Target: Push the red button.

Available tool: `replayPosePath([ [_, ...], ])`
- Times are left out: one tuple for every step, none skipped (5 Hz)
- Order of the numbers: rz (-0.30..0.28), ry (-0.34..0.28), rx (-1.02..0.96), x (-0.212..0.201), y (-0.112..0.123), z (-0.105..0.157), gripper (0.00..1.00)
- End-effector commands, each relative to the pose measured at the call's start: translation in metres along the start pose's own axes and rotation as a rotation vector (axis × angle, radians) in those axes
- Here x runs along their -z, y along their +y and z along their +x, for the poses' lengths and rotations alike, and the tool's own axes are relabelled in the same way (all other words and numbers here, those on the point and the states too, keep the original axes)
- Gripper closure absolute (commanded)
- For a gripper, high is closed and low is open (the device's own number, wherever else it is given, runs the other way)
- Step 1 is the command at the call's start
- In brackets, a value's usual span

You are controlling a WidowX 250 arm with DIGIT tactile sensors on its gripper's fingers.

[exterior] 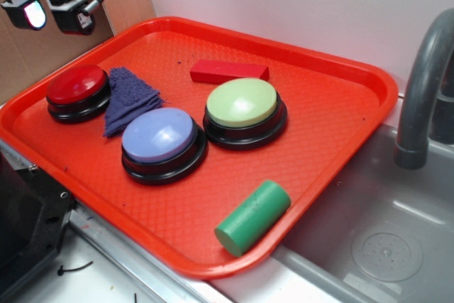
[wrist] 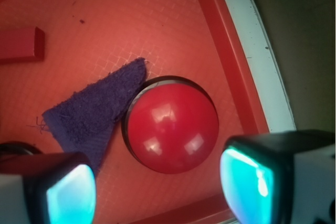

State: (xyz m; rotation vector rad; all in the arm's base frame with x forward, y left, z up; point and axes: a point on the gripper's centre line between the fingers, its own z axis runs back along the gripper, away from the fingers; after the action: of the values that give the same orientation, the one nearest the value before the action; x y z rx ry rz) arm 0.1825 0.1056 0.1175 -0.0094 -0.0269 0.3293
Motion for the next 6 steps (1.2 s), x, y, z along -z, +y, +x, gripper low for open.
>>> replayPosePath([
  [0.0,-0.056,-0.001,-0.022,0.007,0.015,0.0],
  [-0.002,-0.056,0.005,-0.024,0.005,0.018,0.0],
  [0.008,-0.068,0.012,-0.031,0.003,0.018,0.0],
  [0.012,-0.07,0.022,-0.035,-0.001,0.018,0.0],
  [0.012,-0.06,0.031,-0.043,-0.004,0.015,0.0],
  [-0.002,-0.077,0.021,-0.054,-0.004,0.012,0.0],
])
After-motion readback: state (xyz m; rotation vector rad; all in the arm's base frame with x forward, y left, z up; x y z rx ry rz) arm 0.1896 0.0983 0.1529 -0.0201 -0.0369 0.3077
